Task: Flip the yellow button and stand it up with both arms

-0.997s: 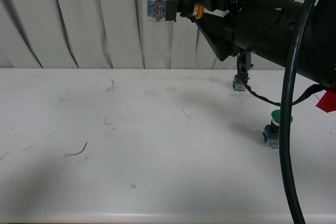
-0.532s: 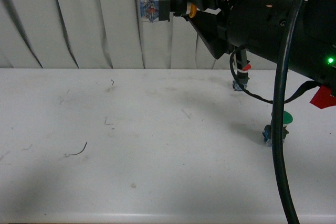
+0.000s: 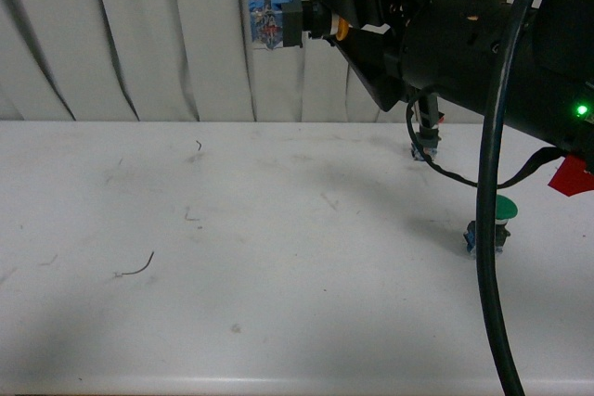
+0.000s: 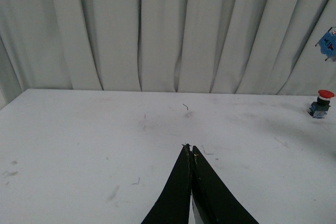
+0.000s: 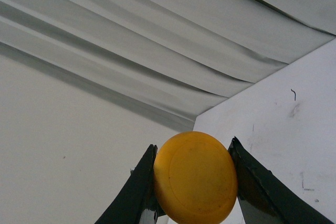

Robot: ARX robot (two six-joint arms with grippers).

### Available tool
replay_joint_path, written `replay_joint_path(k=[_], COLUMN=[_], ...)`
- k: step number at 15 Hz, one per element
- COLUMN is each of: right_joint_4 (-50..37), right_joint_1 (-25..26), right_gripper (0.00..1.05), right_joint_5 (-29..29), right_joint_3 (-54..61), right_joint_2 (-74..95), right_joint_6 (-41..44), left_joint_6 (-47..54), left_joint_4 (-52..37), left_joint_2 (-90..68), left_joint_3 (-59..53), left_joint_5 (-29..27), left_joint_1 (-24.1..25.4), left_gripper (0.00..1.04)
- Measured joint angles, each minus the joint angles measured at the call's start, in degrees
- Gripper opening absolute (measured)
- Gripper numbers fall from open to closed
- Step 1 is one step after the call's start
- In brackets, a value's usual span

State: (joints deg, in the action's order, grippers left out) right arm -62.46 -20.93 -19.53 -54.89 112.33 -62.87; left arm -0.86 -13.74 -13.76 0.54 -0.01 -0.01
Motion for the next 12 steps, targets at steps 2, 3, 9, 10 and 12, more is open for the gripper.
replay_joint_path(k=[2,3,9,10,12], right_joint_4=[0.00,0.04,10.23,14.91,22.10], right_joint_1=[0.31,0.37,1.07,1.07,1.75], right_gripper=[0.36,0.36,0.36,0.36,0.36], right_joint_5=[0.00,0.09,3.04,4.92,9.42], right_joint_3=[0.00,0.00,-0.50,-1.68,-3.80], right_joint_2=[0.00,0.00,-0.33,-0.35,-0.76], right_joint_6=[0.00,0.02,4.50,8.68,19.23], left_joint_6=[0.00,0.02,0.02,0.02,0.02], left_joint_4=[2.01,2.86,13.97,13.97,13.94], left_joint_2=[2.08,2.84,13.25,13.25,13.25], left_joint_3=[0.00,0.00,0.02,0.02,0.02], left_joint_5=[0.00,0.00,-0.02,-0.02,-0.02], left_joint_1=[0.00,0.00,0.00,0.00,0.00], left_gripper=[0.02,0.02,0.18,0.29,0.51])
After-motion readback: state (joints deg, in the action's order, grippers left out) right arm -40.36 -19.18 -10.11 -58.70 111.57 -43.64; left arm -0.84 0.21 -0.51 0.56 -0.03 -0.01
